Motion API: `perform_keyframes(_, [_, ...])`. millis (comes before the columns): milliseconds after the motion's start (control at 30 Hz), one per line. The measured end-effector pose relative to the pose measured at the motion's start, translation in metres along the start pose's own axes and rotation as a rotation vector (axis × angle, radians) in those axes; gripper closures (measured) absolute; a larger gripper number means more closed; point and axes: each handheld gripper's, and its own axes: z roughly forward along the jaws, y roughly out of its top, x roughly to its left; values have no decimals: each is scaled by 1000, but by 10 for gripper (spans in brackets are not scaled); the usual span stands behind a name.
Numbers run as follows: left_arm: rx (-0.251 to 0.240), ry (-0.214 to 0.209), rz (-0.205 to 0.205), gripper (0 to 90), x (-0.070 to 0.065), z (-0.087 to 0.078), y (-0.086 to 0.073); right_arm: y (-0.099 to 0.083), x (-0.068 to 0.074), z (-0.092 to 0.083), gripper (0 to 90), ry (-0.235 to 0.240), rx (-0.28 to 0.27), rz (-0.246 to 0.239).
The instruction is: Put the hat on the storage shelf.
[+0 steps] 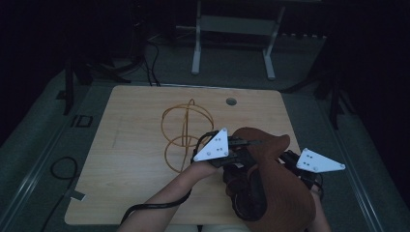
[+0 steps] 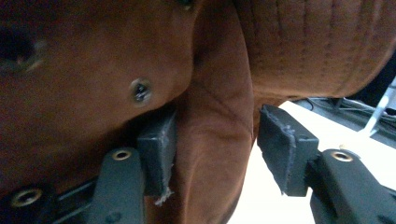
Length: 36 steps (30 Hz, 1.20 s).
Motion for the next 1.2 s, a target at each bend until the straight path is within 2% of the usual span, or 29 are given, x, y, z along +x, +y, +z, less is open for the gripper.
perform_keyframes(100, [3,2,9,860,-3,3,0,2,1,5,465,6,-15,-4])
perform_keyframes(367, [-11,37,-25,859,-2,4,0,4,-2,13,470,5,-55,15])
perform_keyframes(500, [-14,39,-41,859,-2,4,-1,5,-2,16,555,16,-60,39])
perform_keyframes(533, [-13,38,-43,859,-2,4,-2,5,-2,16,614,16,-56,43])
perform_keyframes(600, [-6,44,-39,858,-2,3,-2,5,0,17,647,23,-48,45])
perform_keyframes(633, [-6,43,-39,858,-2,3,-2,4,0,18,723,42,-43,56])
perform_keyframes(700, [-1,37,-42,856,-1,3,-3,3,1,18,797,50,-43,66])
perform_keyframes(800, [5,24,-41,853,-1,3,-2,3,3,18,856,51,-44,51])
perform_keyframes(900, [15,5,-49,848,0,3,0,2,3,17,867,57,-47,50])
perform_keyframes(967, [20,-2,-53,779,2,2,1,0,2,15,873,77,-60,68])
perform_keyframes(1000, [20,6,-50,710,2,2,2,0,1,12,872,71,-62,72])
perform_keyframes(1033, [32,6,-56,710,3,1,3,0,1,12,873,71,-62,72])
perform_keyframes(1100, [42,13,-81,596,4,0,4,1,-2,9,874,66,-69,78])
perform_keyframes(1200, [55,24,-100,546,6,-2,9,4,-3,6,875,59,-80,75])
